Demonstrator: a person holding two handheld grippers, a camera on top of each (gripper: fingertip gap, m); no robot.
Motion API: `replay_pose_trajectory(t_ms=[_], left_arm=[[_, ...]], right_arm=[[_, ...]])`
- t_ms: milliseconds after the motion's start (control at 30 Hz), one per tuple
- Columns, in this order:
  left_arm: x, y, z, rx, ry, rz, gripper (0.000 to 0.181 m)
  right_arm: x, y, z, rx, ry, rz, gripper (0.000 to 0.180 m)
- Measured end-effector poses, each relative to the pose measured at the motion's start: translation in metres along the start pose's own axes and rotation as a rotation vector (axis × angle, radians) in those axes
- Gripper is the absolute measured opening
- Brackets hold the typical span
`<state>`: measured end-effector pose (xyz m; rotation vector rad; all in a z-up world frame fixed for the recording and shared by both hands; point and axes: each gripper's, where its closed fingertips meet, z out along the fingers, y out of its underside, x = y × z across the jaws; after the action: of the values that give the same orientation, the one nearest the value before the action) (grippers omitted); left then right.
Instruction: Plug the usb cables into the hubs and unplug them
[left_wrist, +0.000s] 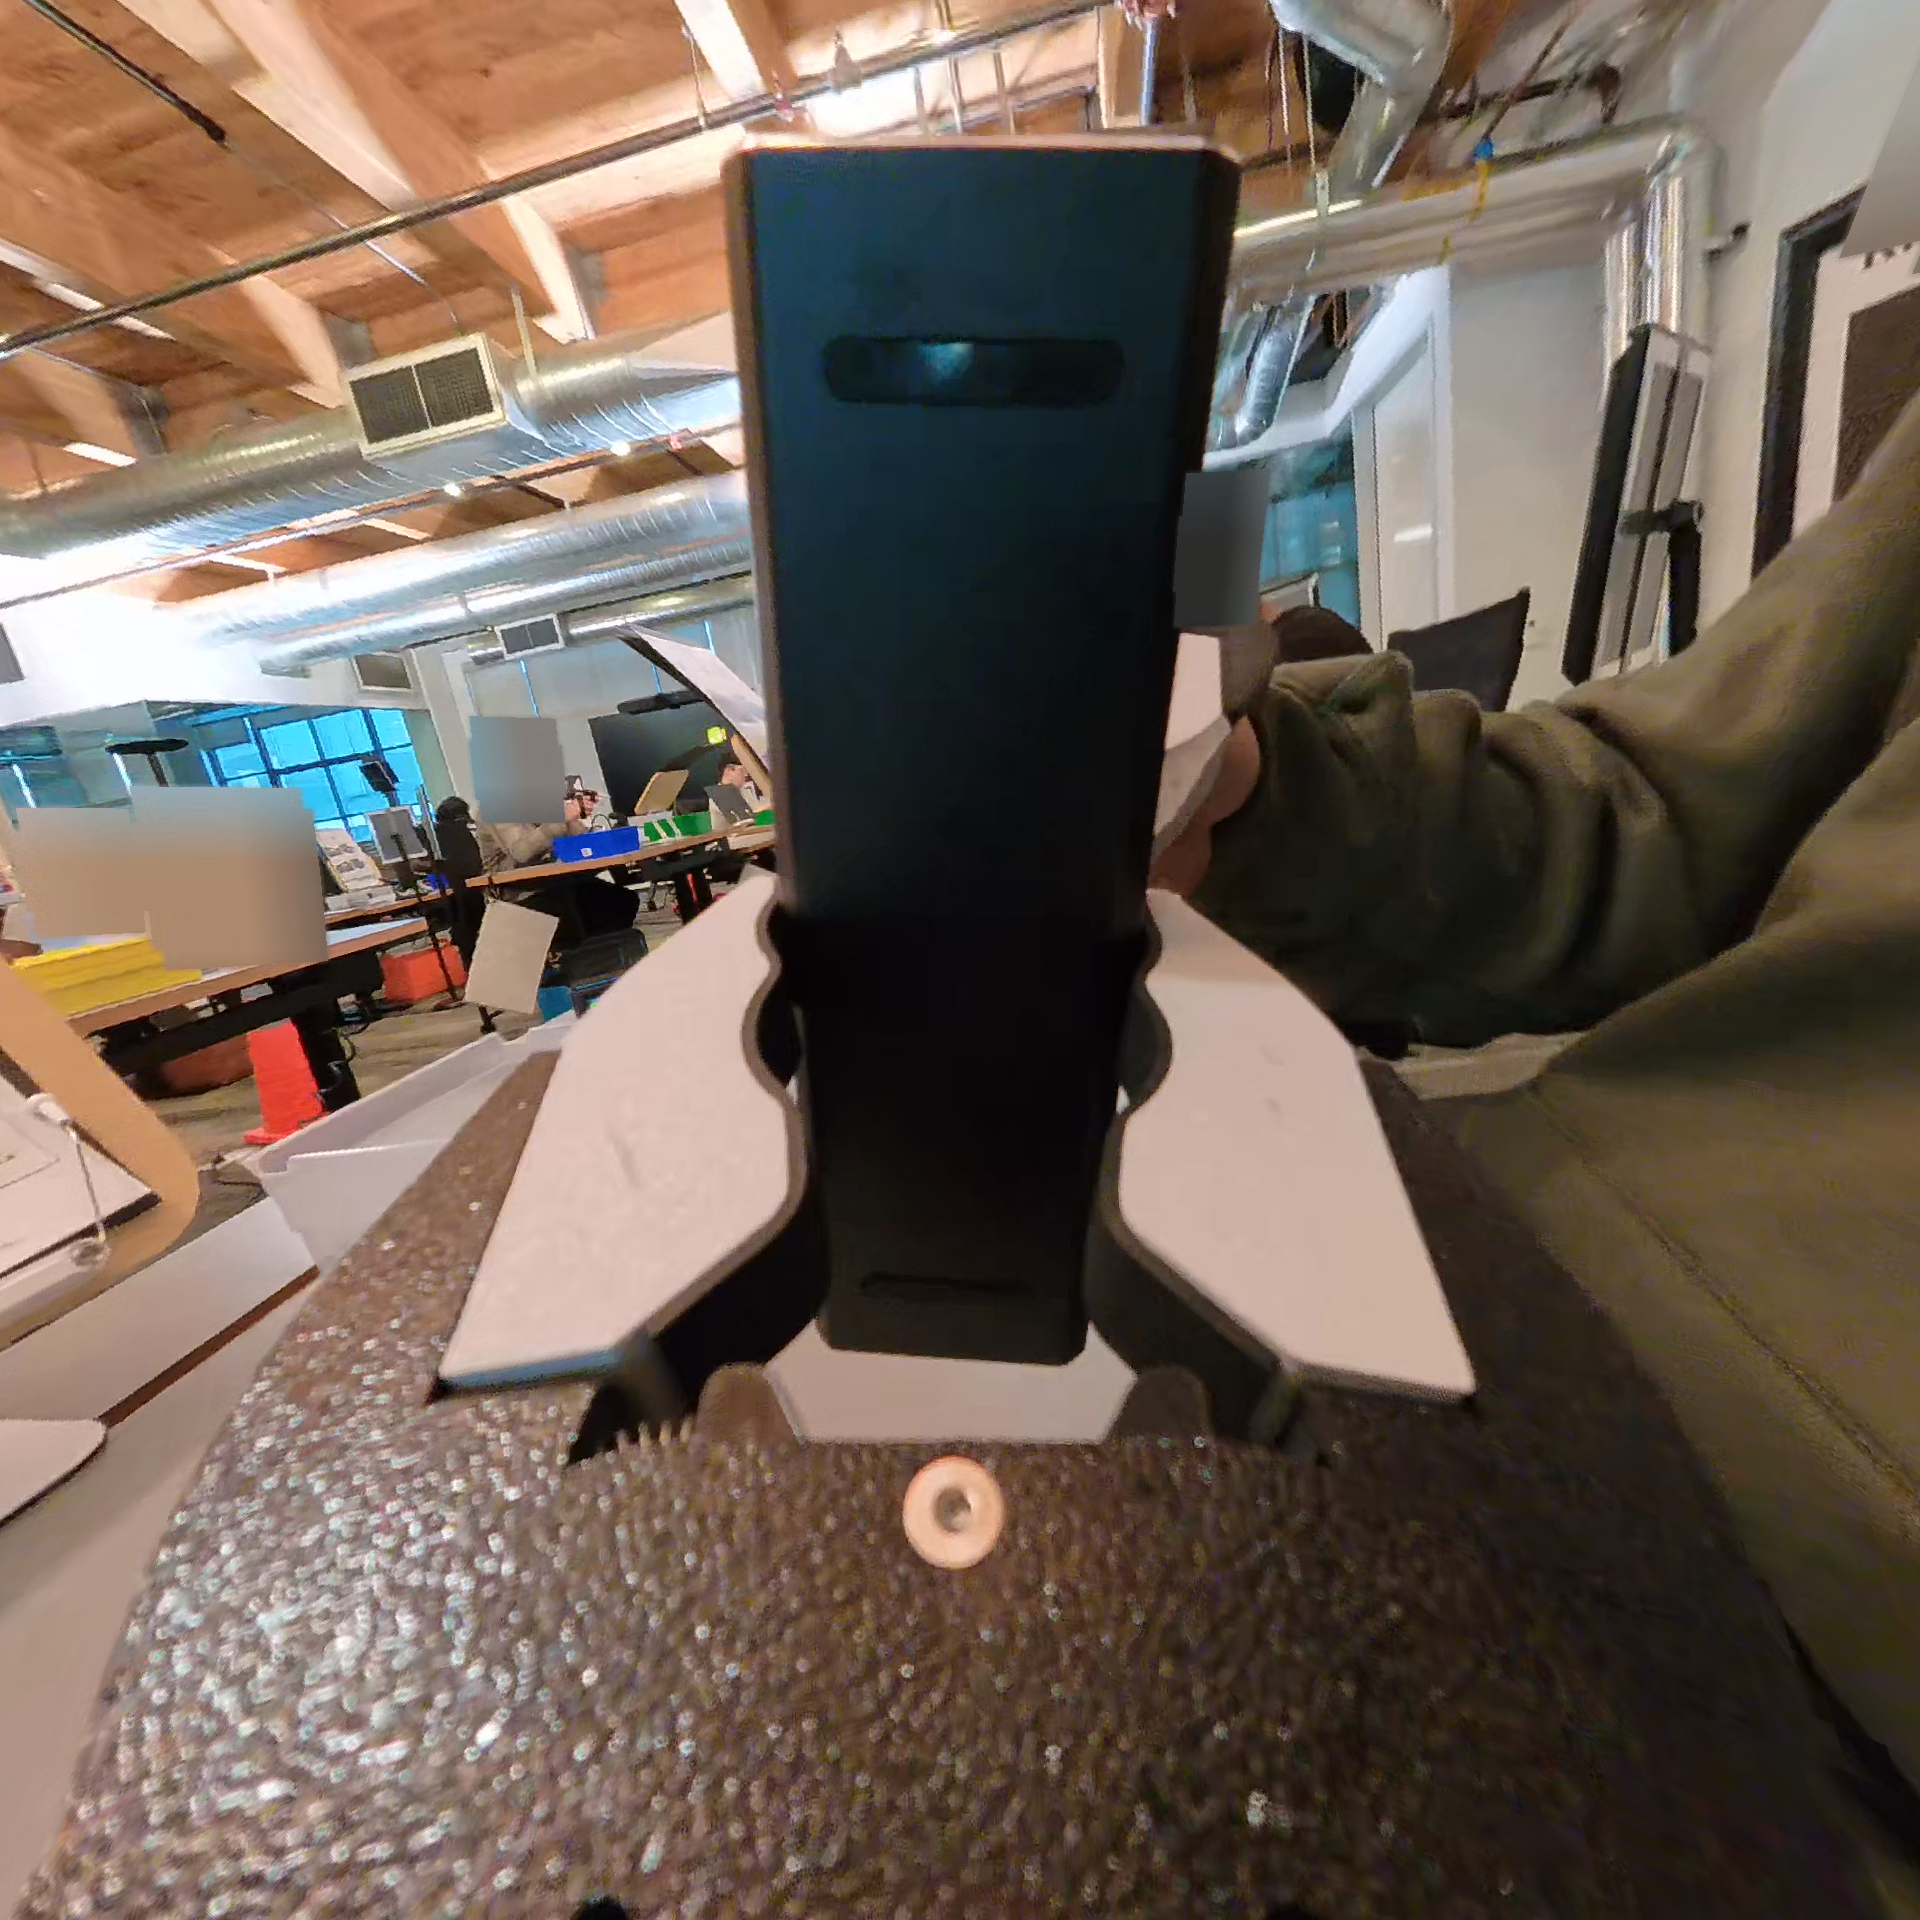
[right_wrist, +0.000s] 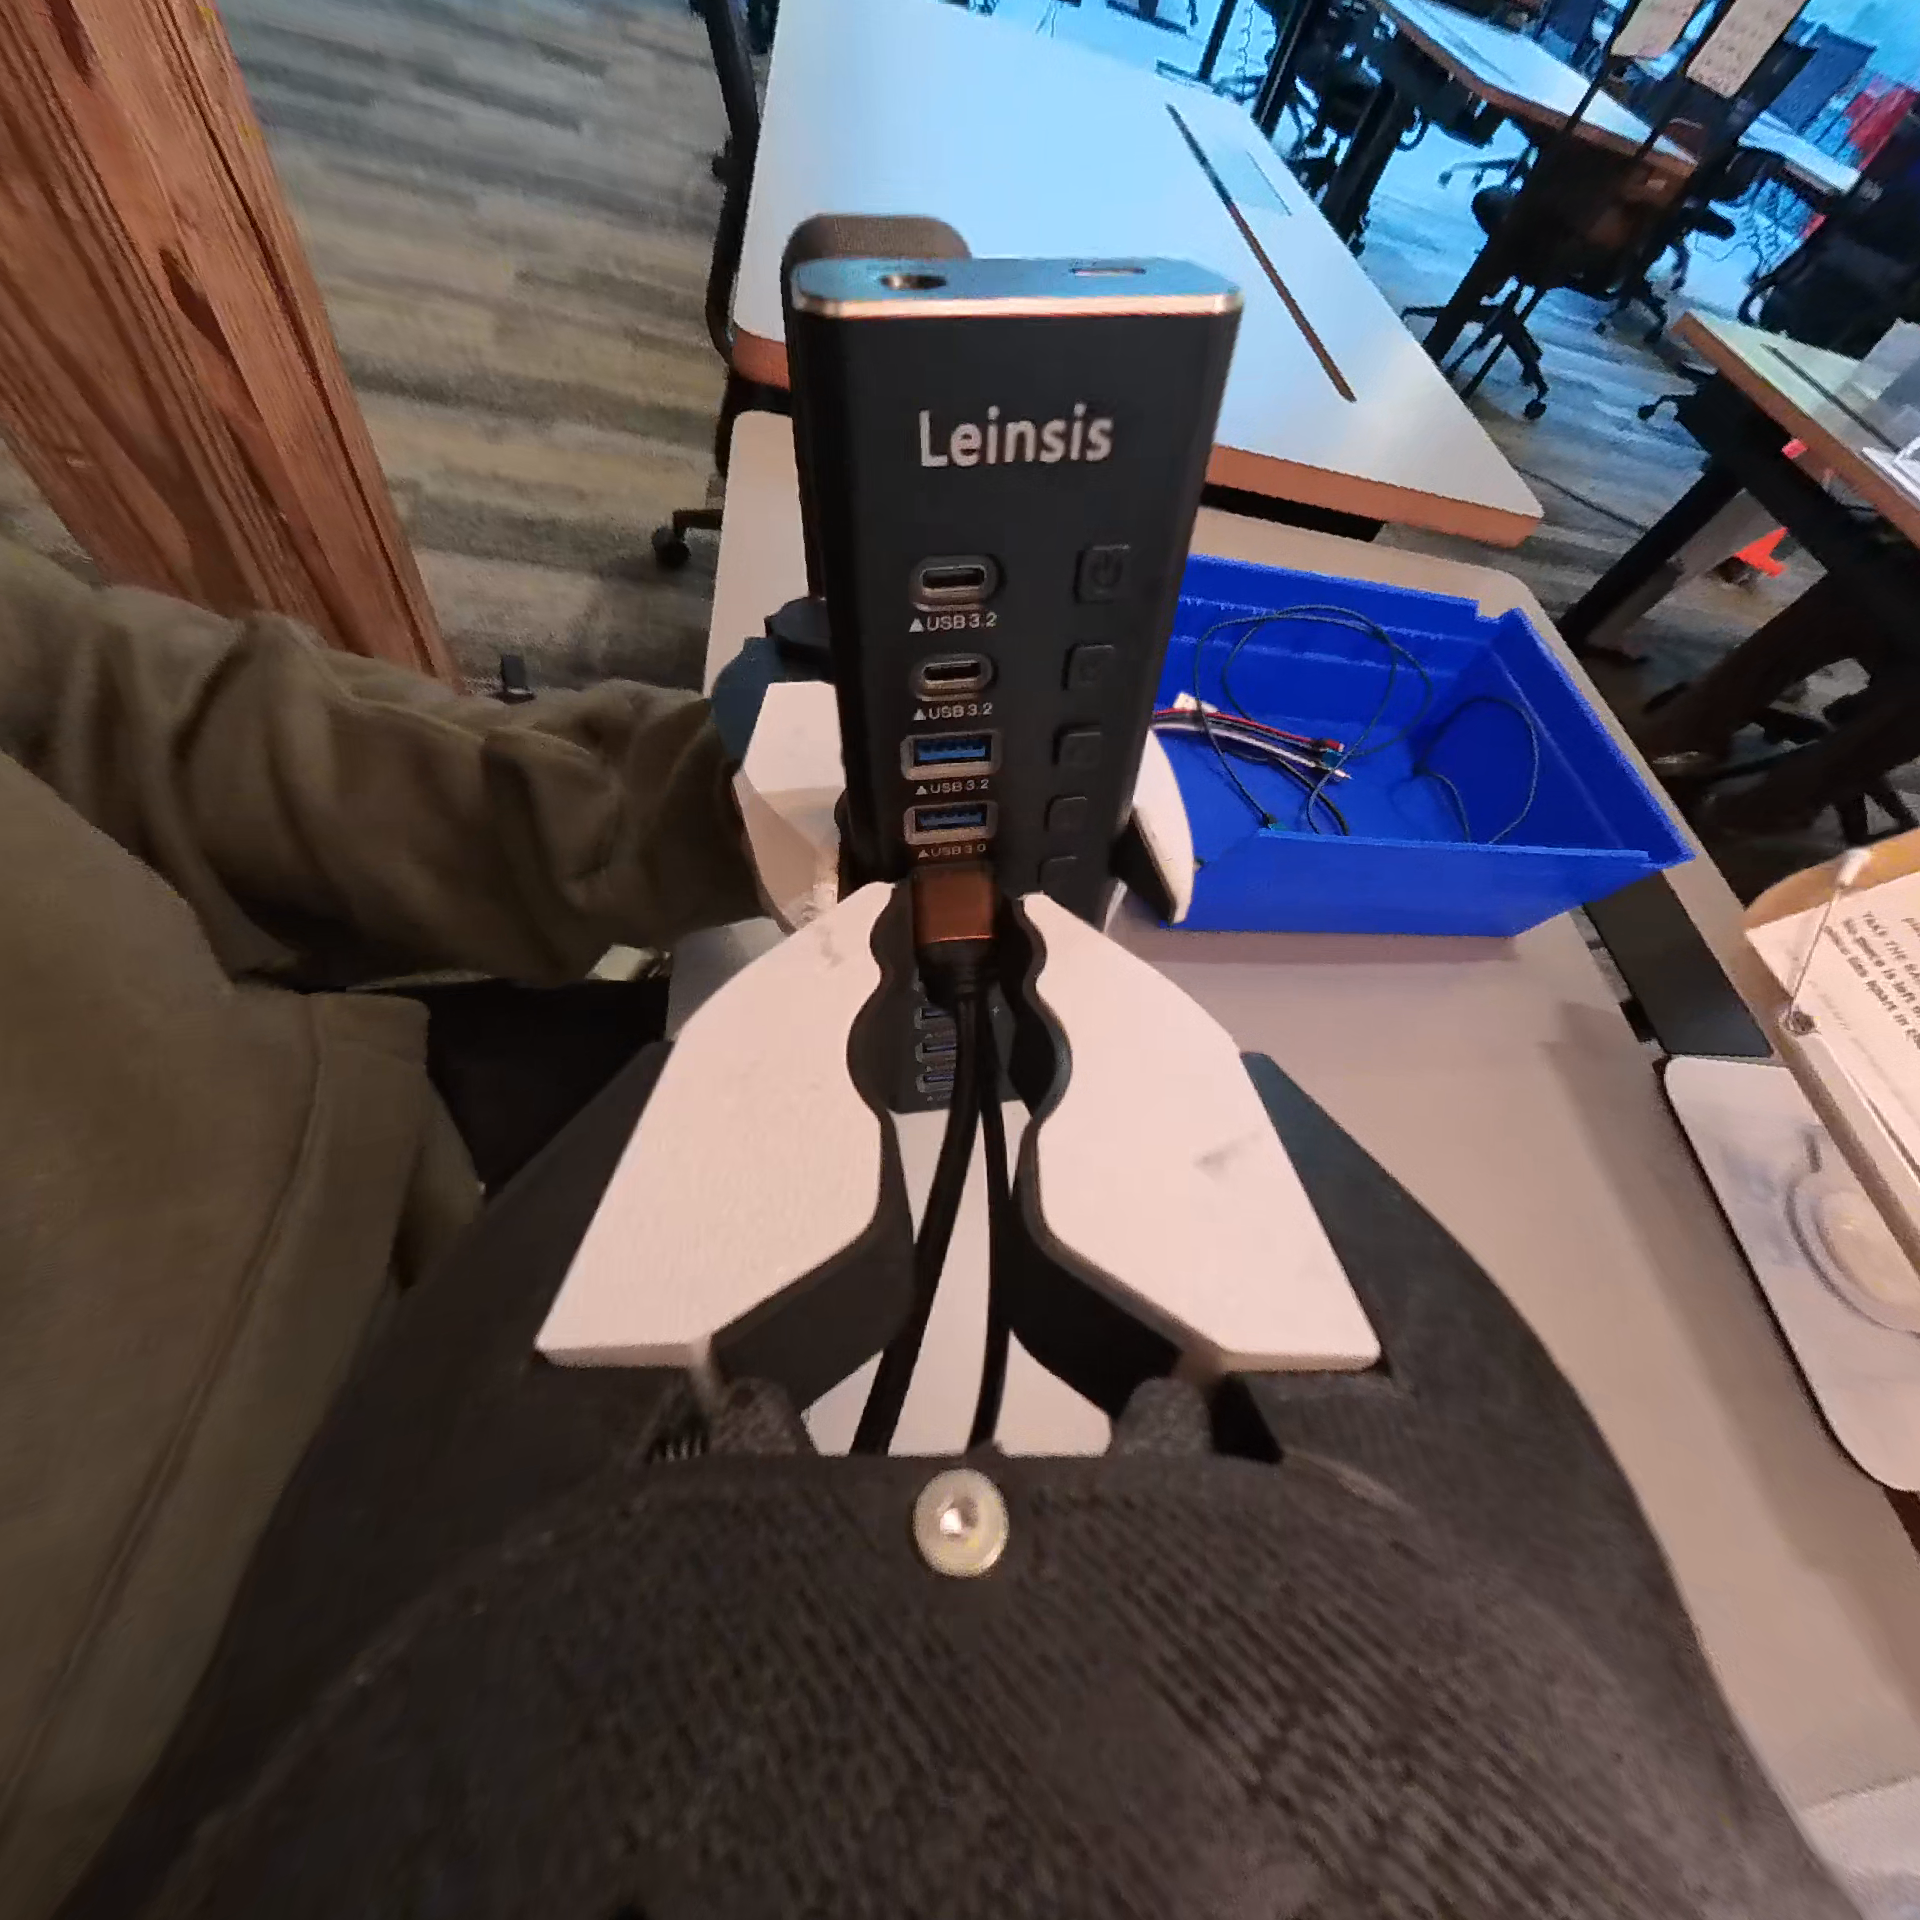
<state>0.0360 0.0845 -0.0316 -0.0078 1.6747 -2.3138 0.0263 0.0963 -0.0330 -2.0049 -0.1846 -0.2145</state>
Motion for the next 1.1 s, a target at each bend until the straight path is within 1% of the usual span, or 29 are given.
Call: replay_pose_trajectory(t_ms=[67, 167, 233, 333, 433, 567, 767, 900, 1033, 1100], left_arm=[[0.000, 0.004, 0.002, -0.008, 0.003, -0.011, 0.059], [0.004, 0.005, 0.001, 0.007, 0.043, -0.018, 0.059], [0.004, 0.004, 0.003, 0.019, 0.050, -0.030, 0.059], [-0.002, 0.002, 0.002, 0.045, 0.045, -0.051, 0.059], [-0.008, 0.016, 0.000, -0.013, 0.029, -0.023, 0.059], [-0.011, 0.028, -0.003, -0.032, 0.016, -0.032, 0.059], [-0.011, 0.045, -0.003, -0.032, 0.039, -0.081, 0.059], [-0.019, 0.051, 0.000, -0.017, 0.020, -0.106, 0.059], [-0.028, 0.059, -0.001, -0.066, -0.025, -0.133, 0.059], [-0.030, 0.062, 0.001, -0.090, -0.047, -0.126, 0.059]], right_arm=[[-0.001, 0.005, -0.001, -0.045, 0.018, -0.020, 0.017], [-0.004, 0.004, -0.001, -0.051, 0.040, -0.029, 0.017], [-0.002, 0.002, -0.002, -0.019, 0.032, -0.009, 0.017], [0.004, 0.000, 0.001, 0.060, 0.089, 0.001, 0.017], [0.009, 0.013, 0.006, 0.083, 0.099, 0.048, 0.018], [0.011, 0.024, 0.012, 0.197, 0.046, 0.113, 0.018], [0.011, 0.039, 0.012, 0.284, -0.024, 0.160, 0.016], [0.019, 0.045, 0.013, 0.308, -0.010, 0.170, 0.017], [0.027, 0.055, 0.014, 0.277, -0.048, 0.164, 0.018], [0.029, 0.058, 0.013, 0.291, -0.056, 0.169, 0.018]])
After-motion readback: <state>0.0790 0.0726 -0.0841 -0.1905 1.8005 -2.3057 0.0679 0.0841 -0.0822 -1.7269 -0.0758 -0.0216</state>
